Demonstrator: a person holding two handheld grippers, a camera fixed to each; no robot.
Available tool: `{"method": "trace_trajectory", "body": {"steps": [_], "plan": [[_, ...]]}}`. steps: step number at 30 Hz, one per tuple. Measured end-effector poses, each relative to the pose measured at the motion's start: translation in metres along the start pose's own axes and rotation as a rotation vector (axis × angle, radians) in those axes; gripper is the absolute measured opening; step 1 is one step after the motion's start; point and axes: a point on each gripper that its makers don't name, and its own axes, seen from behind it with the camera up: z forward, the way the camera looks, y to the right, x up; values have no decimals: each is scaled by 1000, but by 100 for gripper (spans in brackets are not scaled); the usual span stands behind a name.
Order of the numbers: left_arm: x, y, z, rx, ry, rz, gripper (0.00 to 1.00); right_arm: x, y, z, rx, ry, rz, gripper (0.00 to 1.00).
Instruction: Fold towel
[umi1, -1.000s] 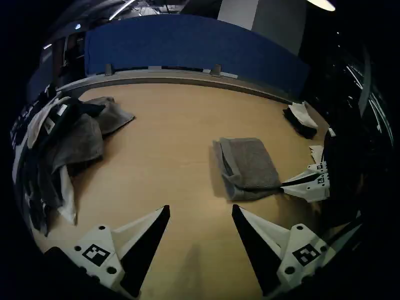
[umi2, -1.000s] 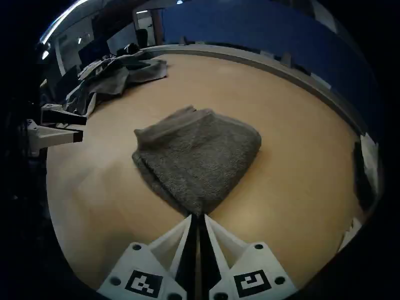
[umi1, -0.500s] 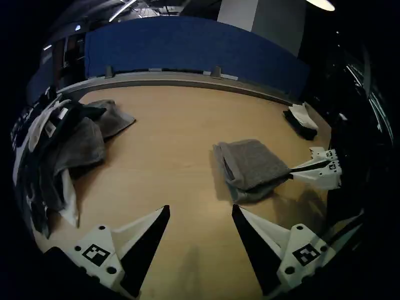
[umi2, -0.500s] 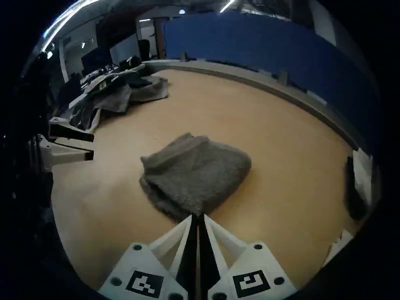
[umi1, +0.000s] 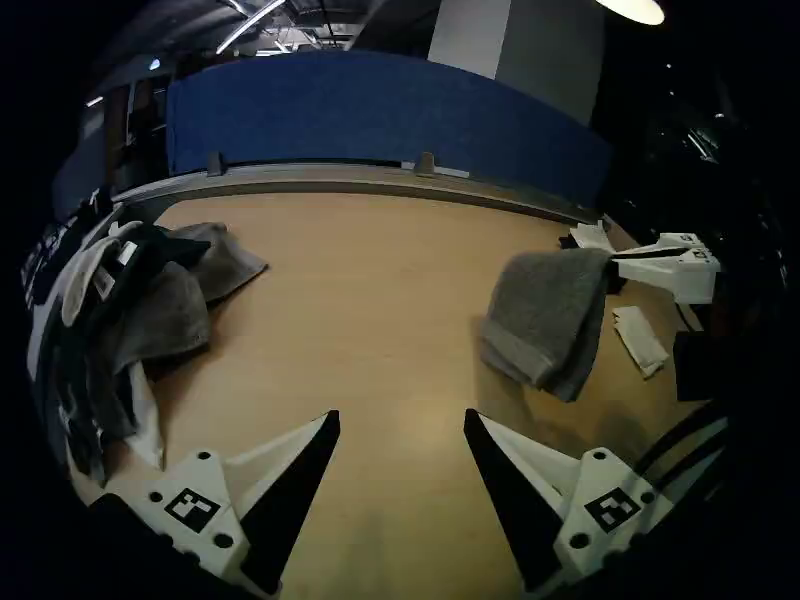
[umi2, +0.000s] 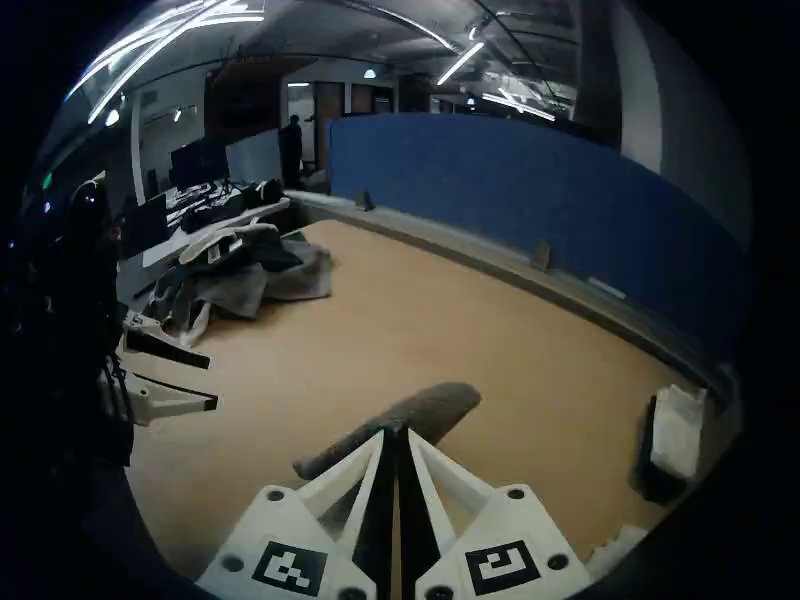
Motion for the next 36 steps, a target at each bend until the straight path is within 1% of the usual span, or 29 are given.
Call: {"method": "trace_trajectory", "body": {"steps": [3, 6, 23, 30, 36], "plan": [[3, 4, -3, -3, 7, 1, 92, 13, 4, -10, -8, 21, -4, 1], [5, 7, -5, -6, 14, 0, 92, 19, 5, -17, -11, 34, -5, 1], [6, 14, -10, -4, 16, 3, 92, 20, 26, -37, -44, 57, 24, 1], [5, 18, -10, -5, 12, 9, 92, 15, 45, -50, -68, 62, 47, 1], [2, 20, -8, -4, 5, 11, 92, 8, 75, -65, -104, 63, 74, 1]]}}
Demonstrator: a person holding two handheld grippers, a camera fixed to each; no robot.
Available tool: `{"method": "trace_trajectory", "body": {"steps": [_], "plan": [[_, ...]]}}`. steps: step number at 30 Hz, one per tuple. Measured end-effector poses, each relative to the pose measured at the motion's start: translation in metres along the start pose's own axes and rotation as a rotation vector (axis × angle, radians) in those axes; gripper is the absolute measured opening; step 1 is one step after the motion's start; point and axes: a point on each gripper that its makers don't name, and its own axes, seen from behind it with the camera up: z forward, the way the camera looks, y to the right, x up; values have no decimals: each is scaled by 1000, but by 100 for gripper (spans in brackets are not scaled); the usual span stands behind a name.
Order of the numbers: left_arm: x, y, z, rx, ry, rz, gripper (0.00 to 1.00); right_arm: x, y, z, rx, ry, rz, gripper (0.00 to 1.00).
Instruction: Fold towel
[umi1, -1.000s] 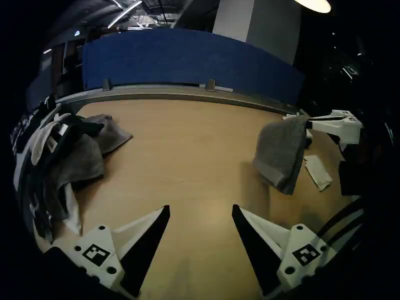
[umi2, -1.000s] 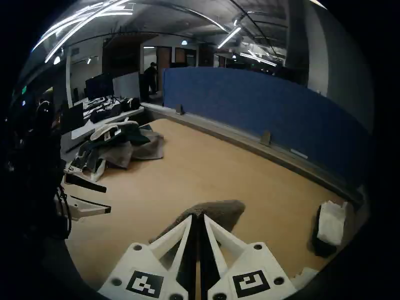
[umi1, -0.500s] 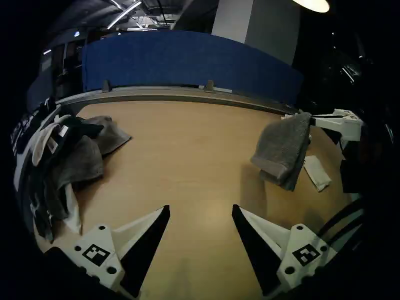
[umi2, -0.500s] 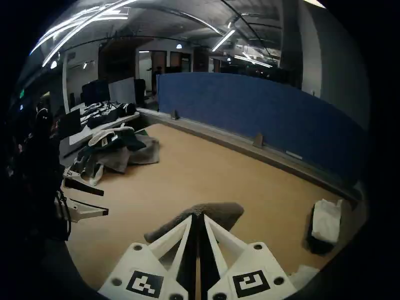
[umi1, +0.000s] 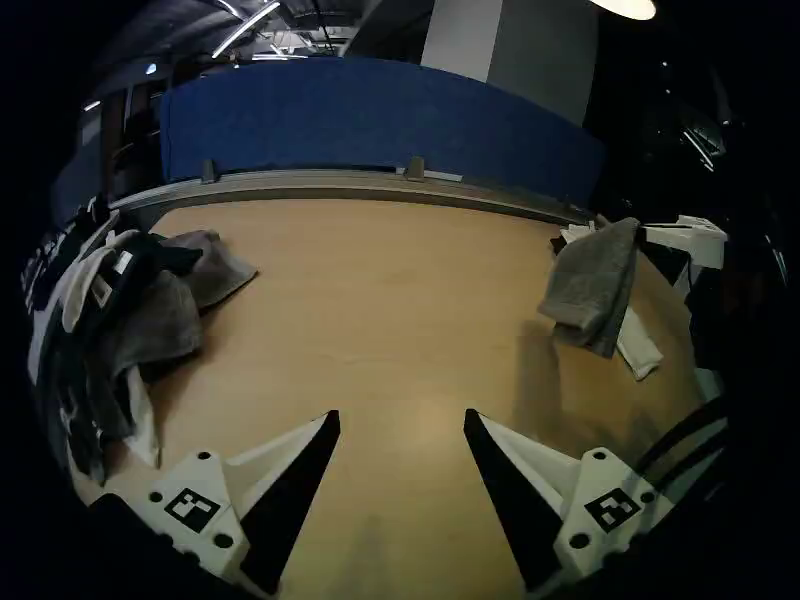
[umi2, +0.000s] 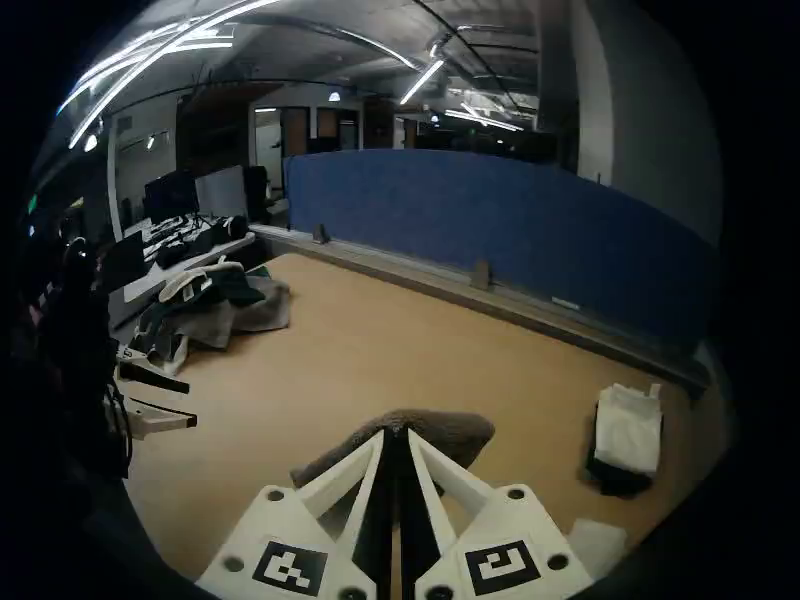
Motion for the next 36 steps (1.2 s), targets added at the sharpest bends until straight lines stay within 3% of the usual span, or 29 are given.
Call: {"method": "trace_trajectory", "body": {"steps": [21, 27, 36], "plan": [[-5, 4, 5, 10, -13, 11, 92, -16, 151, -39, -183, -34, 42, 1], [-5, 3, 4, 13, -14, 12, 92, -27, 174, -41, -212, -55, 51, 1], [-3, 4, 3, 15, -14, 18, 92, -36, 190, -38, -230, -67, 68, 1]]}}
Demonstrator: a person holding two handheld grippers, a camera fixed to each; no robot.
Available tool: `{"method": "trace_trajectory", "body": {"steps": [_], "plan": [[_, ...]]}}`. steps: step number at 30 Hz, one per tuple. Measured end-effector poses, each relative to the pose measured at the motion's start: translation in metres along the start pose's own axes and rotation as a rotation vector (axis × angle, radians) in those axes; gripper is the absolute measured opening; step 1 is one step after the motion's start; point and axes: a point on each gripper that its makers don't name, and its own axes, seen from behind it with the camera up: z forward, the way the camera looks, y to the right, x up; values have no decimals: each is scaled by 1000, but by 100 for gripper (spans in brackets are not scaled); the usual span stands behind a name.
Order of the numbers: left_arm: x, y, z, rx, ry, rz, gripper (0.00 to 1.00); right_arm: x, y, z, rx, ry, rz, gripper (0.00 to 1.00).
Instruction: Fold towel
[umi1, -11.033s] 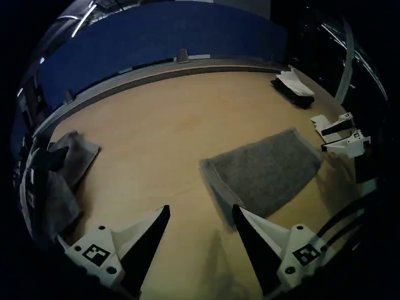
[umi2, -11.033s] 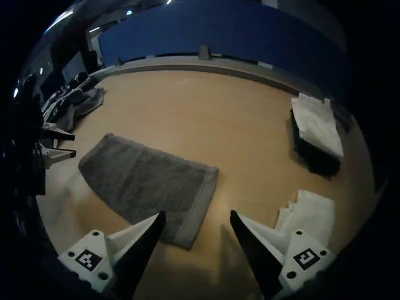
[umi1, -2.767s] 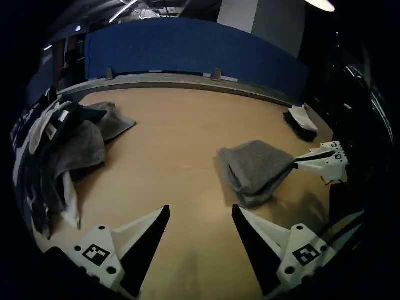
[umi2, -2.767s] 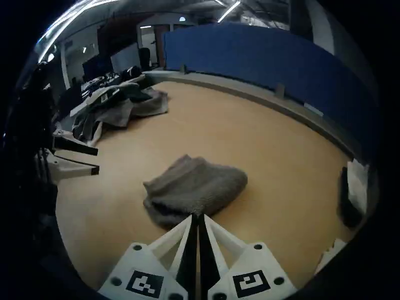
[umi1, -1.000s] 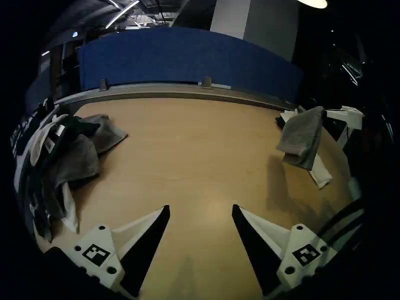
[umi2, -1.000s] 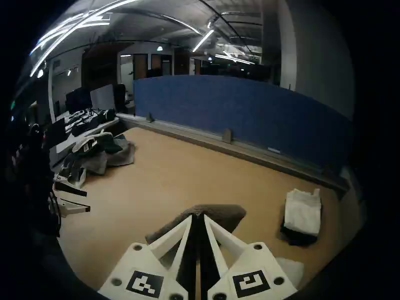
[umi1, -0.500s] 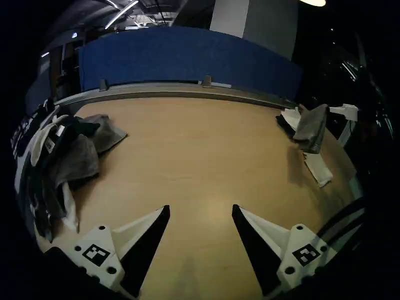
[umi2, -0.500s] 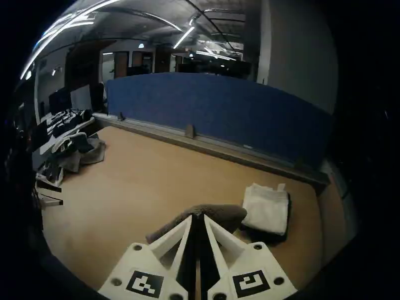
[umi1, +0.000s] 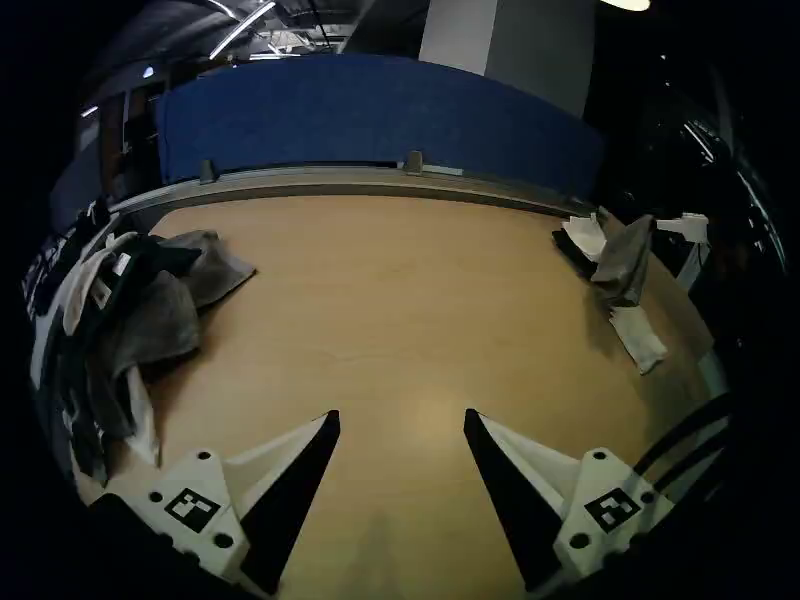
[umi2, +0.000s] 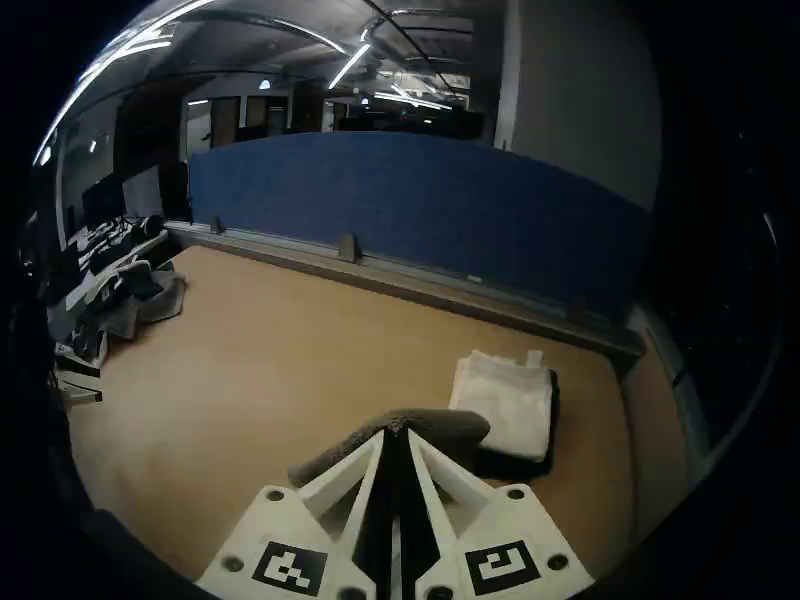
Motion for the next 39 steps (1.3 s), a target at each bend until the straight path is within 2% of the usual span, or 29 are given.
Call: {"method": "trace_trajectory", "body": {"steps": [6, 12, 17, 30, 39], "plan": [[0, 1, 0, 0, -1, 1, 92, -13, 7, 2, -9, -17, 19, 1], [-2, 0, -2, 2, -3, 6, 92, -39, 18, 0, -31, -50, 54, 1], [-3, 2, -2, 2, -5, 8, 92, -63, 29, -12, -60, -73, 86, 1], [-4, 8, -2, -5, -13, 25, 92, -151, 65, -45, -153, -165, 203, 1], [-8, 10, -3, -4, -21, 38, 92, -197, 88, -56, -211, -219, 277, 1]]}}
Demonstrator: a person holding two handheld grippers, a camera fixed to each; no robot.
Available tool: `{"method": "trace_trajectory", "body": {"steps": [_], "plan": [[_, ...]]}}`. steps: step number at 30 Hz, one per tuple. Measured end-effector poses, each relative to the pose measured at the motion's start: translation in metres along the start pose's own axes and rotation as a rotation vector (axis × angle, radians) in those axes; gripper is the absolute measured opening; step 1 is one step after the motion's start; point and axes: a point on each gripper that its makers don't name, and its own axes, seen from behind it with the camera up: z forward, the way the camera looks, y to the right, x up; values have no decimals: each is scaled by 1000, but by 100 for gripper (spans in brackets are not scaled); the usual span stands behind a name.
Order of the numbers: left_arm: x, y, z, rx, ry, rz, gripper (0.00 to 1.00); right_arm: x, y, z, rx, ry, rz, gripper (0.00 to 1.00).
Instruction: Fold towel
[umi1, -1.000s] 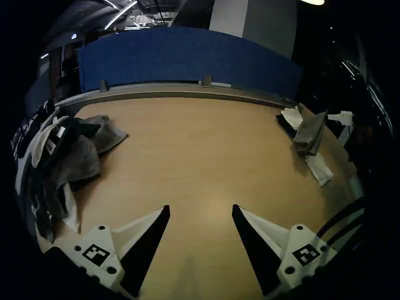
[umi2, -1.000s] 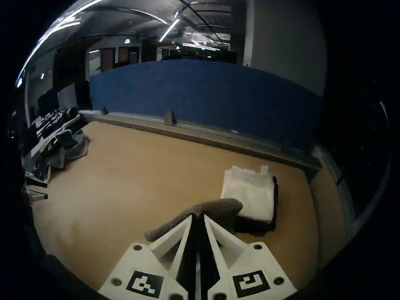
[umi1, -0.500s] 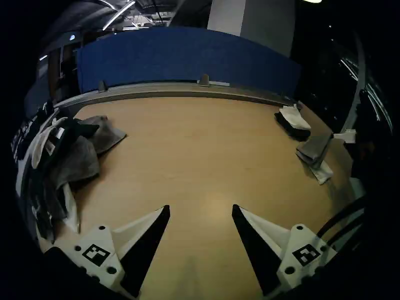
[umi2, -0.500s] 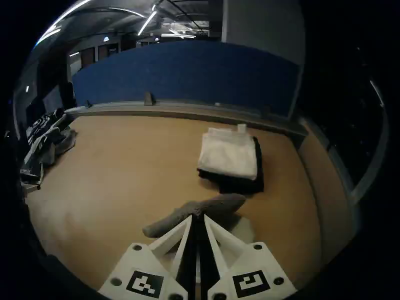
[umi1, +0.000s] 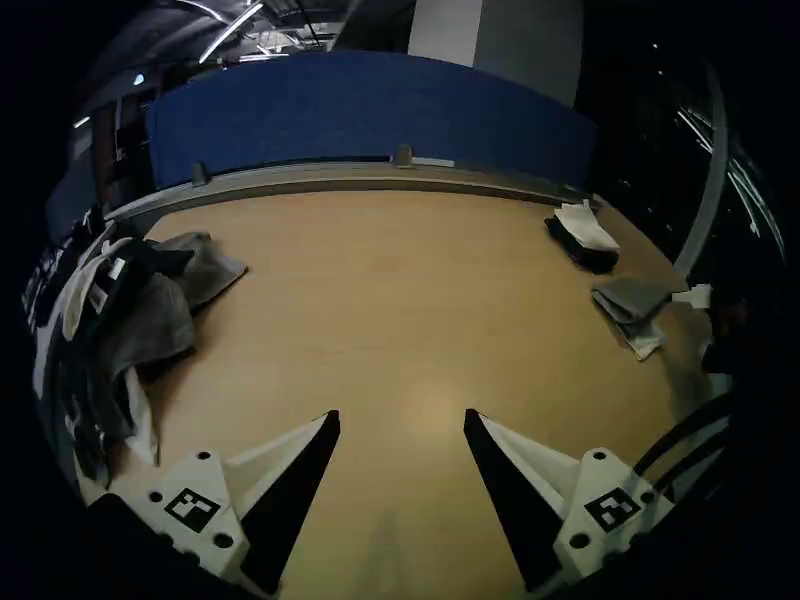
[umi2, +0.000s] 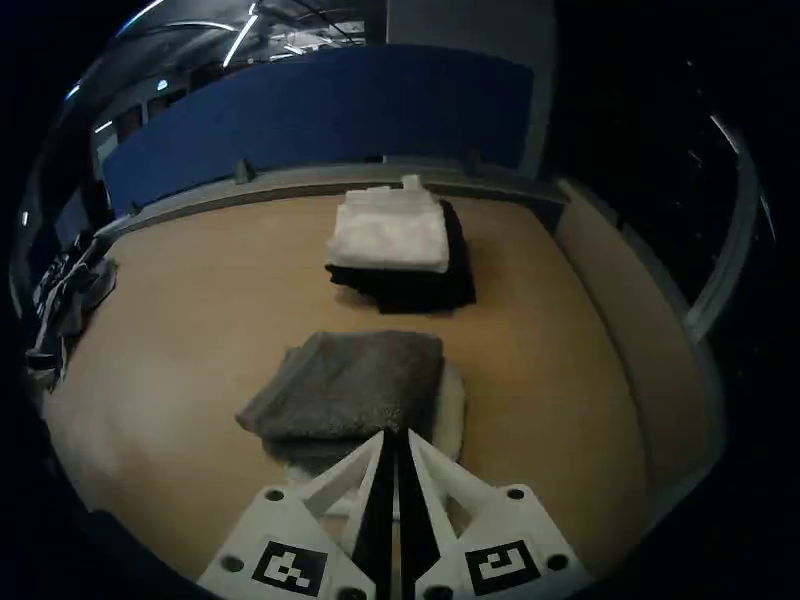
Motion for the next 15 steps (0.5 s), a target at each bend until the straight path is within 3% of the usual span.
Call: {"method": "trace_trajectory", "body": {"steps": [9, 15], "plan": [[-2, 0, -2, 4, -4, 4, 92, -45, 31, 15, -86, -88, 79, 1], [-3, 2, -4, 7, -5, 12, 92, -66, 39, 25, -115, -138, 108, 3]]}}
